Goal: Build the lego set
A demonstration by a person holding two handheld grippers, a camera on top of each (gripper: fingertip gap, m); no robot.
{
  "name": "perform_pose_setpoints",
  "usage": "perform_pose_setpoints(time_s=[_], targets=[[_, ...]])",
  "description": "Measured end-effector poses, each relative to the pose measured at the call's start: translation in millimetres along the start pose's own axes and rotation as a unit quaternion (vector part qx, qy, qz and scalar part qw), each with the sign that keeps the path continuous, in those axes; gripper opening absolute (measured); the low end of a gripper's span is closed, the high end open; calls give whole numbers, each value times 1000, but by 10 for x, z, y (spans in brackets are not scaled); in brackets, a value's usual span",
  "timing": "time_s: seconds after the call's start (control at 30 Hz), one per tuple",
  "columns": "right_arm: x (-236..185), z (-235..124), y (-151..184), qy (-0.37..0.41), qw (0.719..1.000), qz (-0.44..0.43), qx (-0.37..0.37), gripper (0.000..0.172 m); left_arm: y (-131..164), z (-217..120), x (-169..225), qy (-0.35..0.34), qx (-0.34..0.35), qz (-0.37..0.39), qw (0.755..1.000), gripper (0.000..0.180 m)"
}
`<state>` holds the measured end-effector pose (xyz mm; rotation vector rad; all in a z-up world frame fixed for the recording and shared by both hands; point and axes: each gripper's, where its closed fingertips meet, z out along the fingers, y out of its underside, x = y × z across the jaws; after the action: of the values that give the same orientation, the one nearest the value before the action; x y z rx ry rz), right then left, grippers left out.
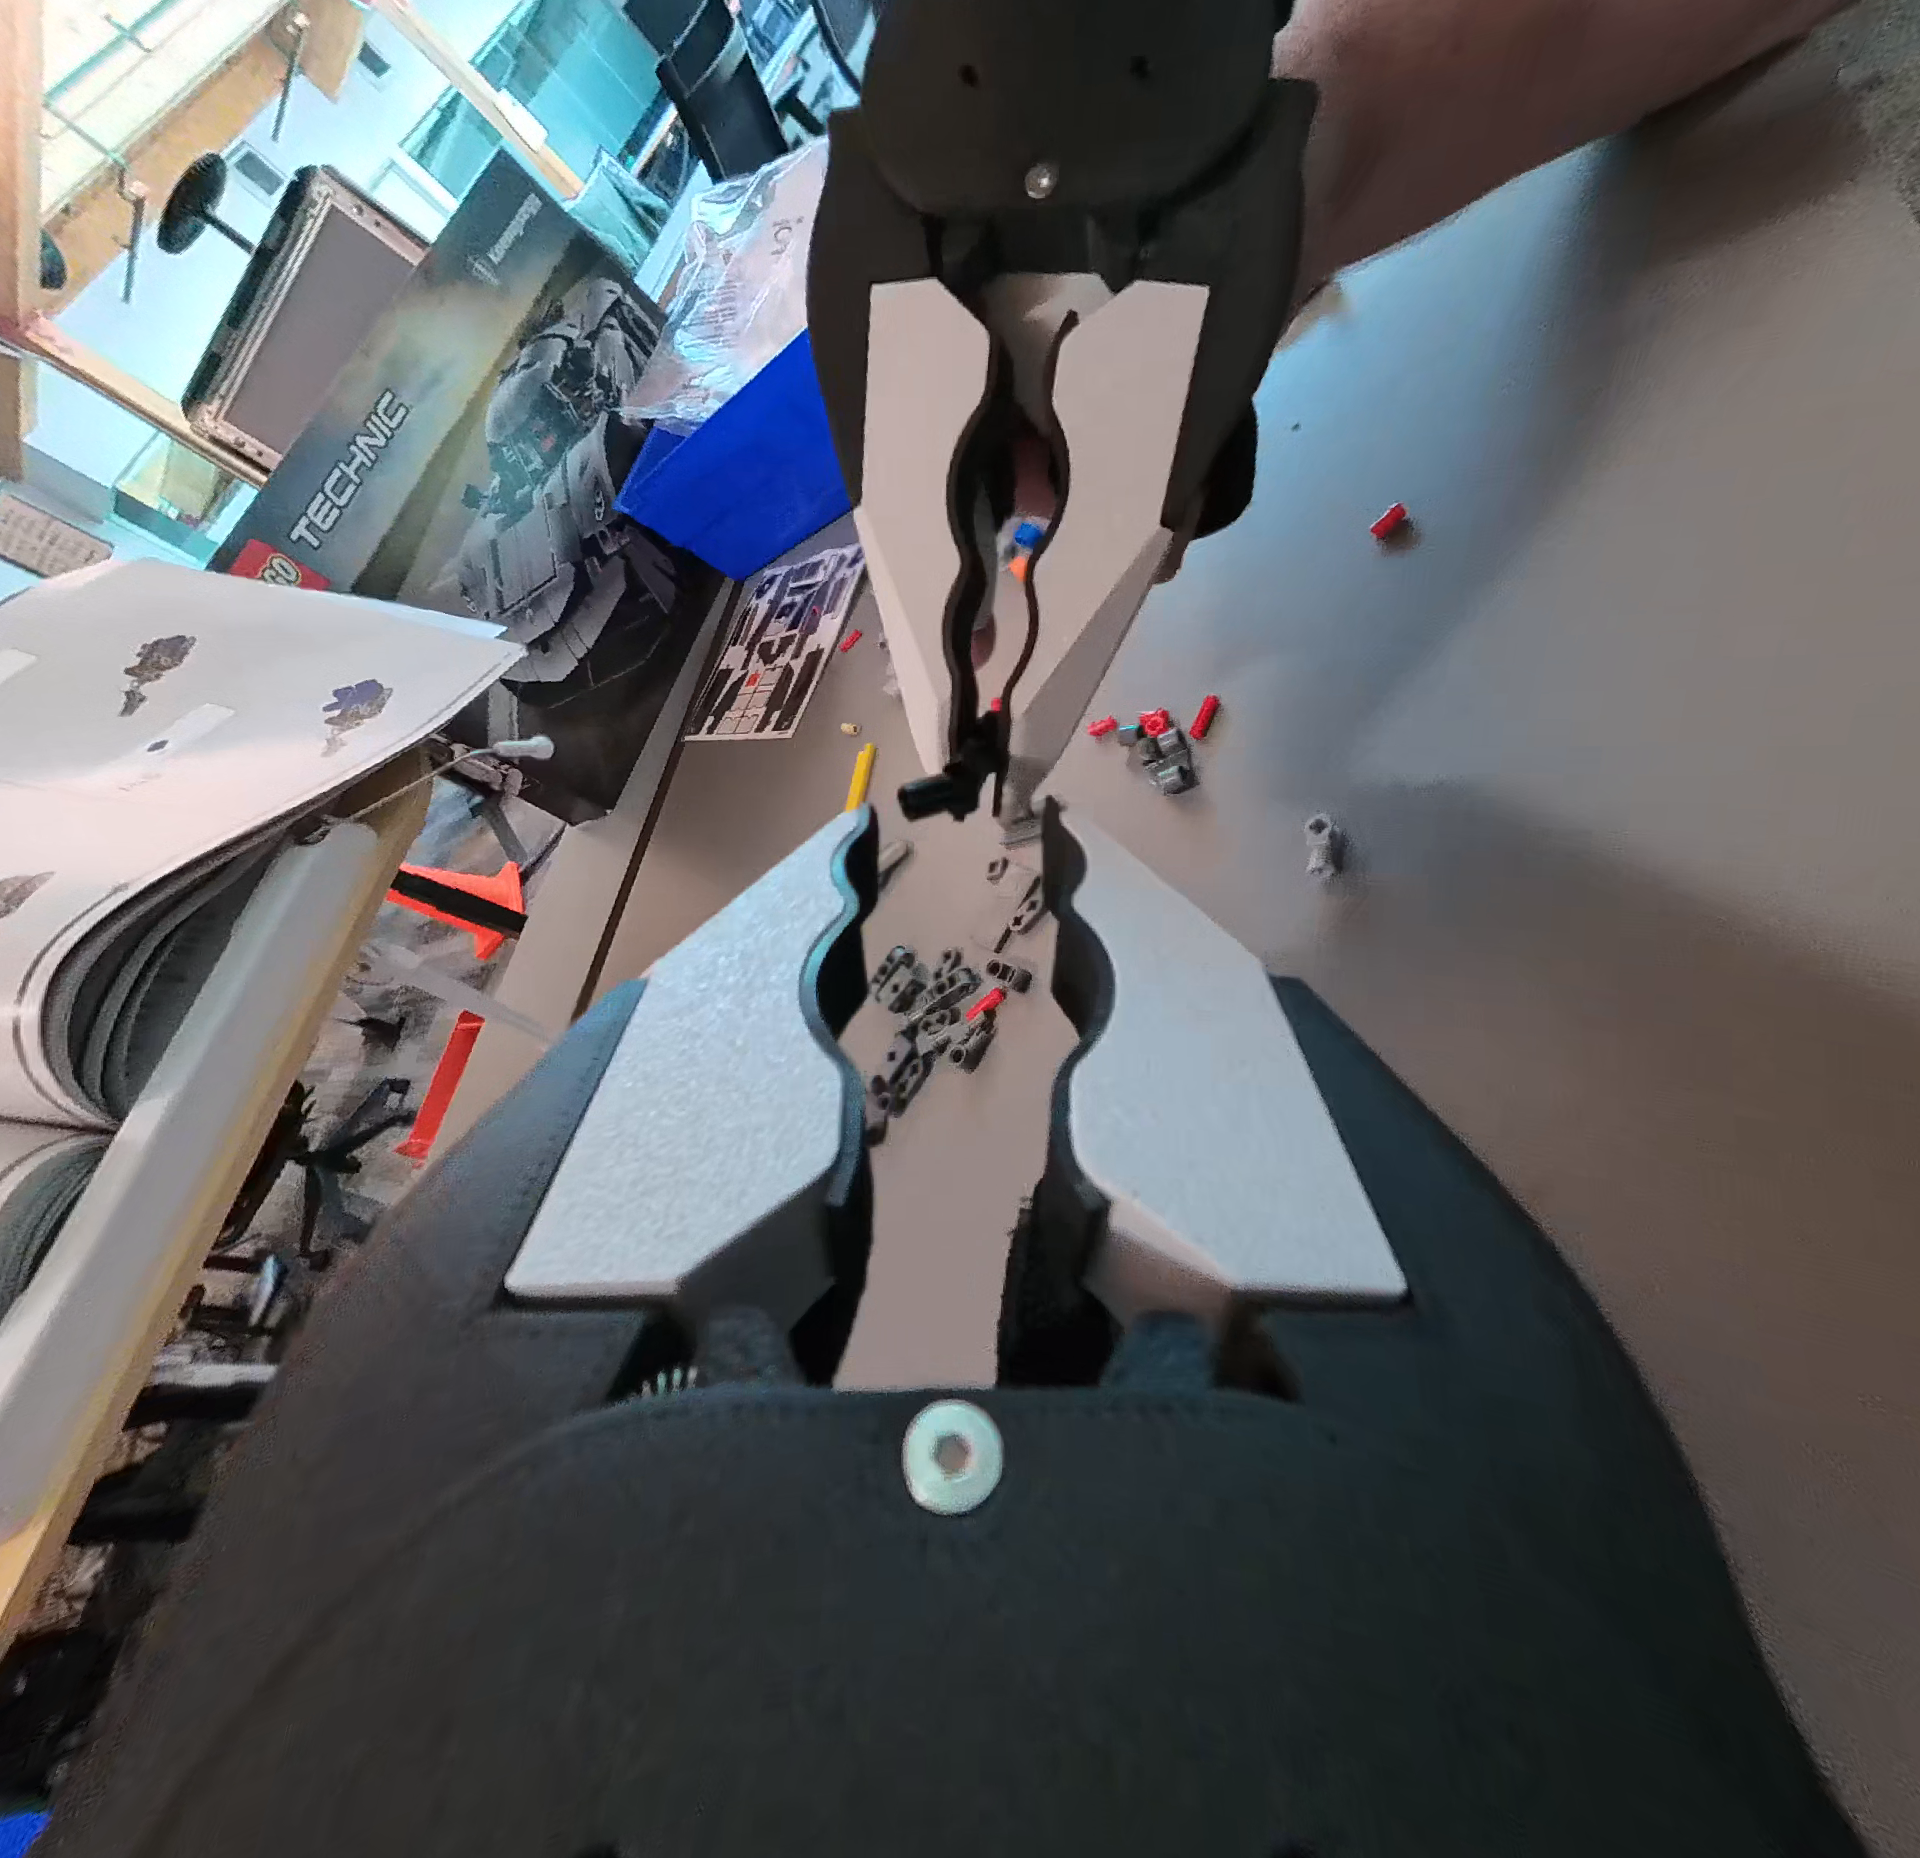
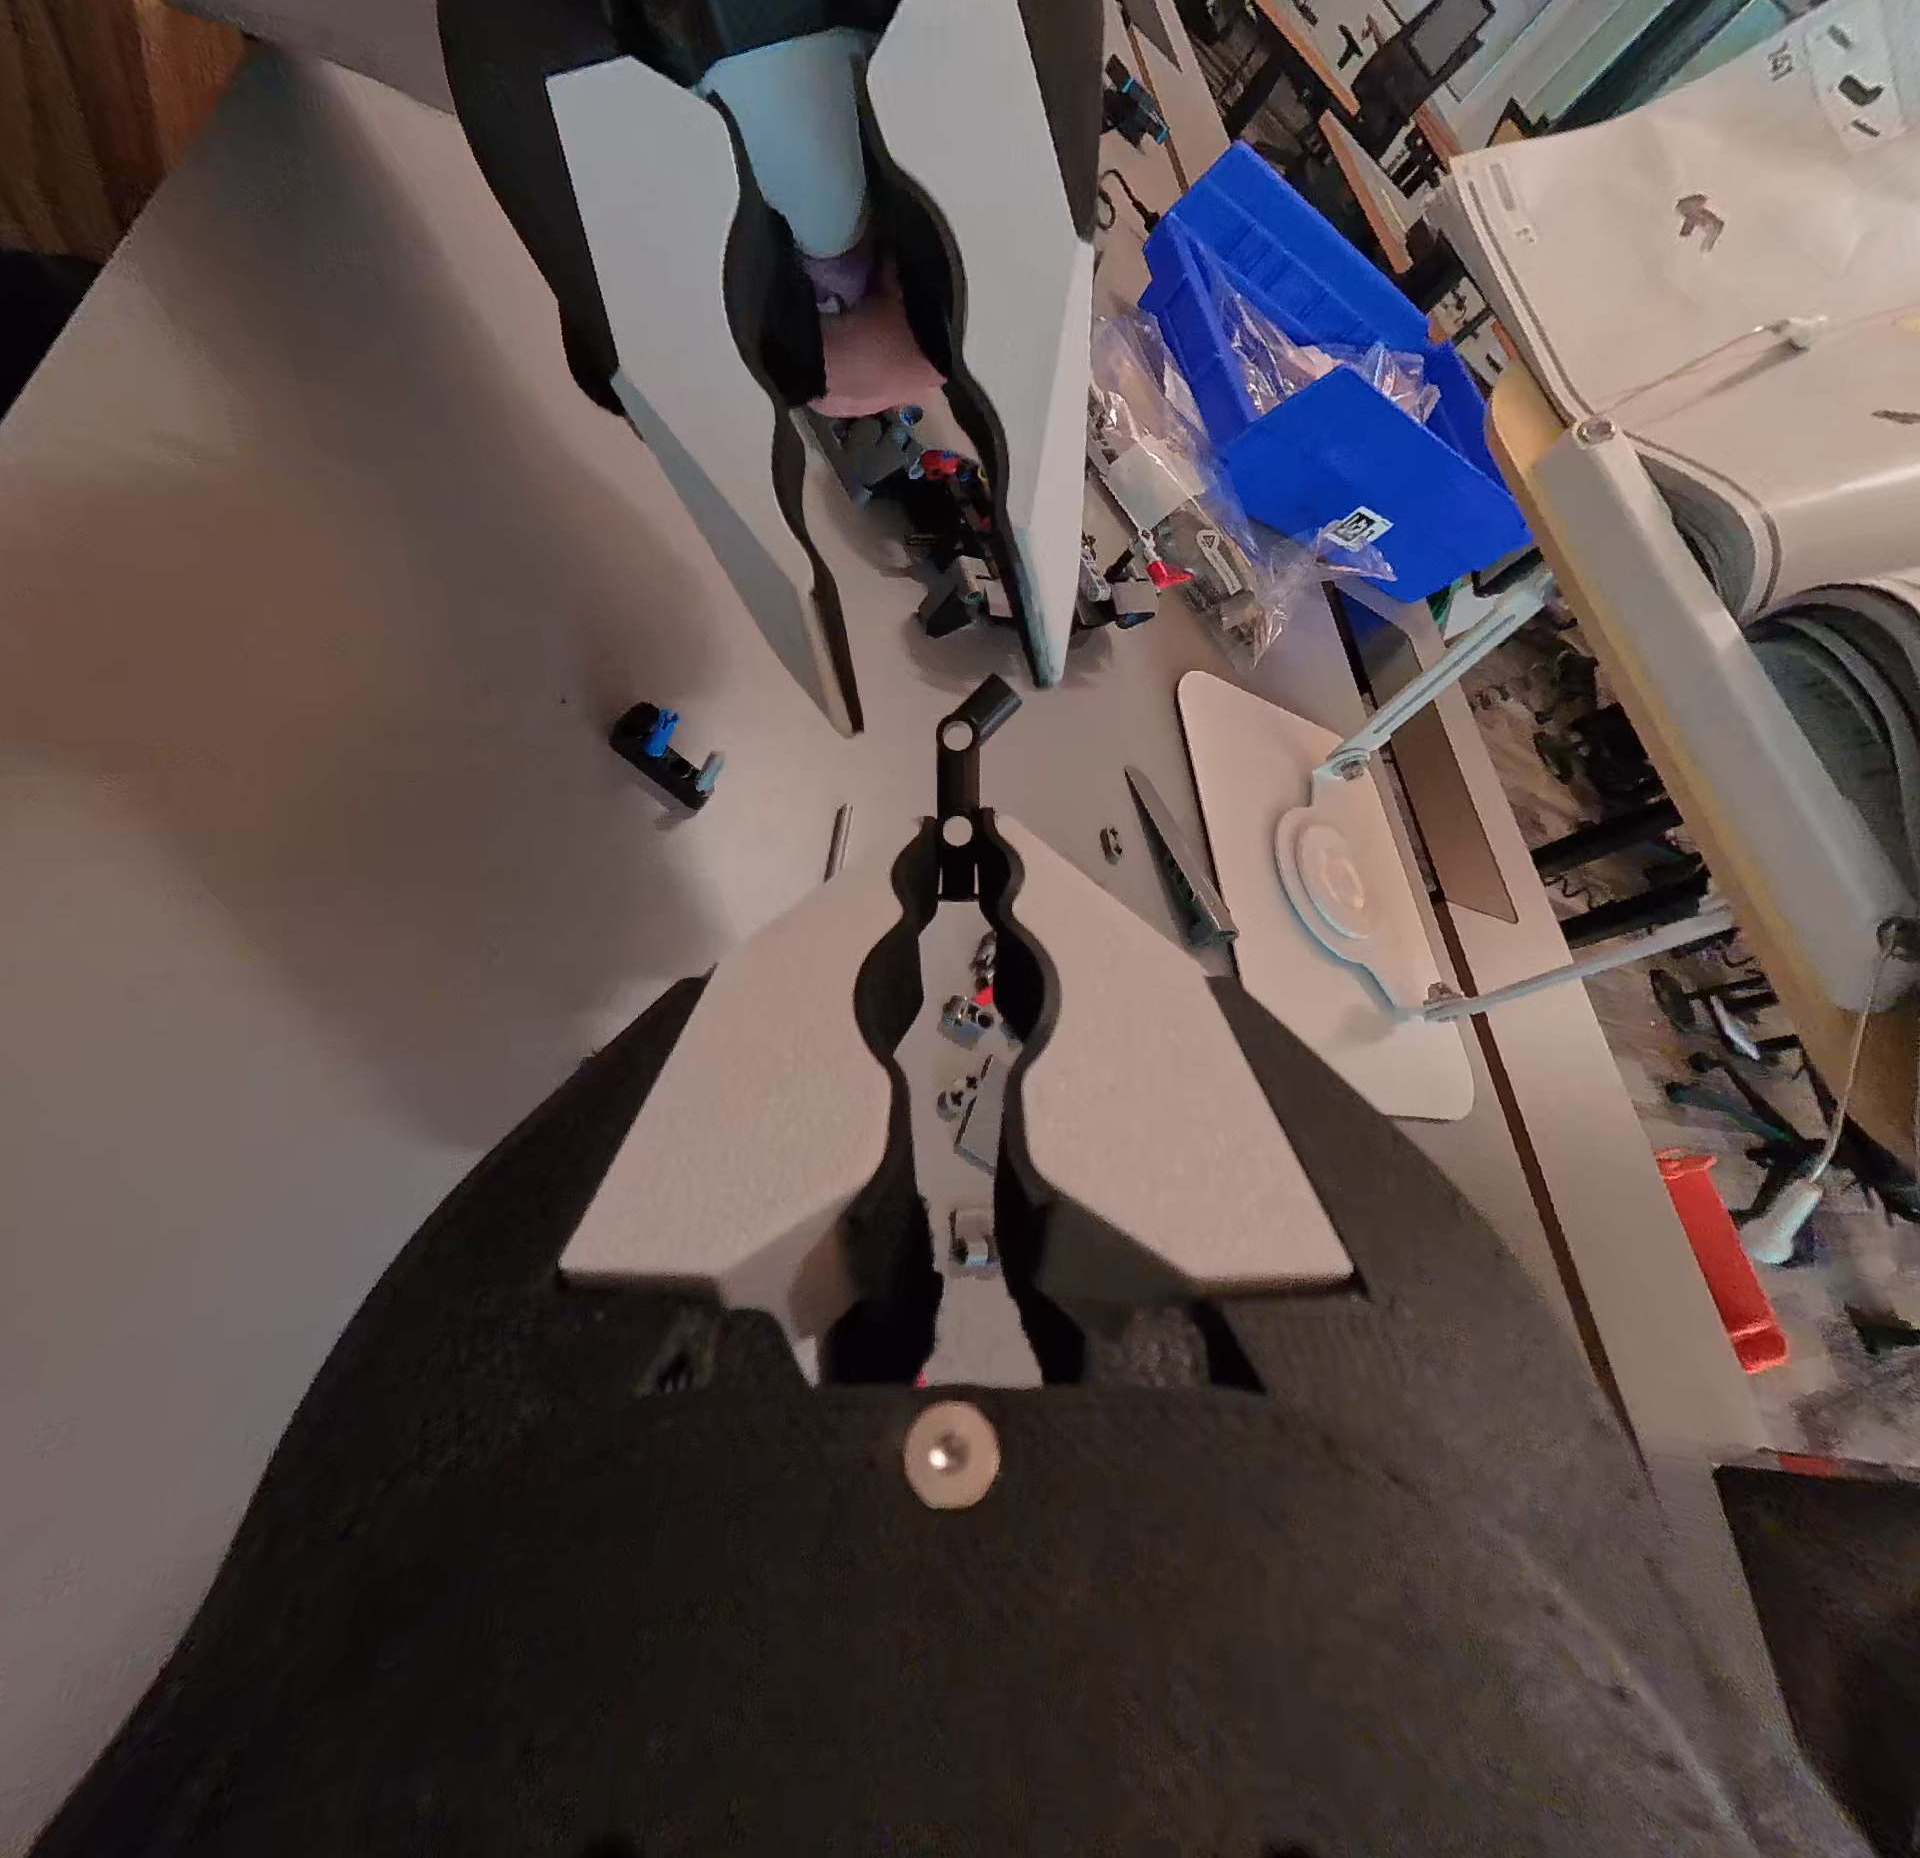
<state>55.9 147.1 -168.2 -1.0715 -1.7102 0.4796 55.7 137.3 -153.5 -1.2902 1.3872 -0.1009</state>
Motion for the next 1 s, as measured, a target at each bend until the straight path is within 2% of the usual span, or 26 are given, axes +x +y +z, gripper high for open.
perform_pose_setpoints(time_s=[0.13, 0.3, 0.5, 0.7, 1.0], targets=[[21, 24, 77, -8, 1000, 17, -5, 4, 112, -61, -135, -17, 10, -12, 1000, 29], [34, 61, 178, -21, 999, 35, -14, 4, 428, -83, -329, -100, -17, -18, 995, 22], [76, 5, 150, -24, 999, 30, -17, 4, 518, -69, -468, -142, -23, -63, 988, 15], [47, -111, 49, -31, 999, 27, -28, 4, 577, -8, -437, -145, -32, -84, 985, 13], [-543, -165, -13, -94, 993, 29, -62, 4, 586, 83, -343, -126, -34, -100, 986, 11]])
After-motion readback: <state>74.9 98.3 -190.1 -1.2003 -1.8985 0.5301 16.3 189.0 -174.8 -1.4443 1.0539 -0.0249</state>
